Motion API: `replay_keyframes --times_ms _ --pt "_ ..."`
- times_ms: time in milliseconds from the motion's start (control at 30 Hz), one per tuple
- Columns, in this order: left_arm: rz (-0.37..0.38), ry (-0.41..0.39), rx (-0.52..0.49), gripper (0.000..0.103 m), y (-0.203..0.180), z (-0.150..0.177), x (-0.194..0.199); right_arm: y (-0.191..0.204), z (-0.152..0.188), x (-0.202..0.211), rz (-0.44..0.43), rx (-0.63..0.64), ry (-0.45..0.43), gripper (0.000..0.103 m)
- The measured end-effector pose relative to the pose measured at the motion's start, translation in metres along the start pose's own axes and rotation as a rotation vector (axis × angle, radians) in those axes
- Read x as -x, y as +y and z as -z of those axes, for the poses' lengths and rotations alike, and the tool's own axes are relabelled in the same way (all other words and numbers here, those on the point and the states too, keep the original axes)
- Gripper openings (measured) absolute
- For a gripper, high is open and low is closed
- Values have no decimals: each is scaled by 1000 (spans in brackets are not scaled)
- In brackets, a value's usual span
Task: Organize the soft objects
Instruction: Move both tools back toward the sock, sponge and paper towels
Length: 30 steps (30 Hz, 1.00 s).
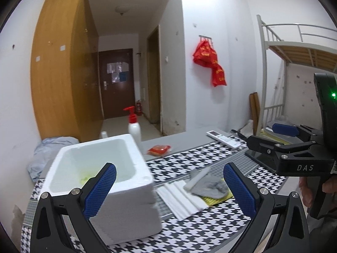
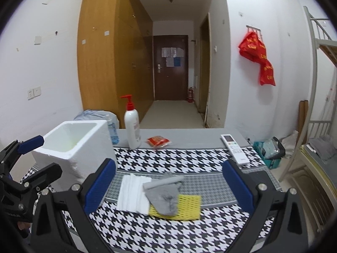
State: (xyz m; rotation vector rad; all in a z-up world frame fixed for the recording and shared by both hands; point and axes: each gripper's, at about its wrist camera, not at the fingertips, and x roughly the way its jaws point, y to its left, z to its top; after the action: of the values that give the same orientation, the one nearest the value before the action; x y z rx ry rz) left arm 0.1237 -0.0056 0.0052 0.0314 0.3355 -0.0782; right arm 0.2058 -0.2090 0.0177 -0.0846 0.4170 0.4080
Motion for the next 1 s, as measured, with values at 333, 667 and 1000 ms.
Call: replay_keyframes --times_ms 333,667,1000 --pt "56 27 -19 102 -23 7 -17 -24 17 0 35 -20 25 102" --pt "85 62 -23 102 -40 17 -35 -41 33 -7 45 -15 51 102" --pt "74 107 -16 102 -49 31 -54 -51 47 -26 11 -9 105 102"
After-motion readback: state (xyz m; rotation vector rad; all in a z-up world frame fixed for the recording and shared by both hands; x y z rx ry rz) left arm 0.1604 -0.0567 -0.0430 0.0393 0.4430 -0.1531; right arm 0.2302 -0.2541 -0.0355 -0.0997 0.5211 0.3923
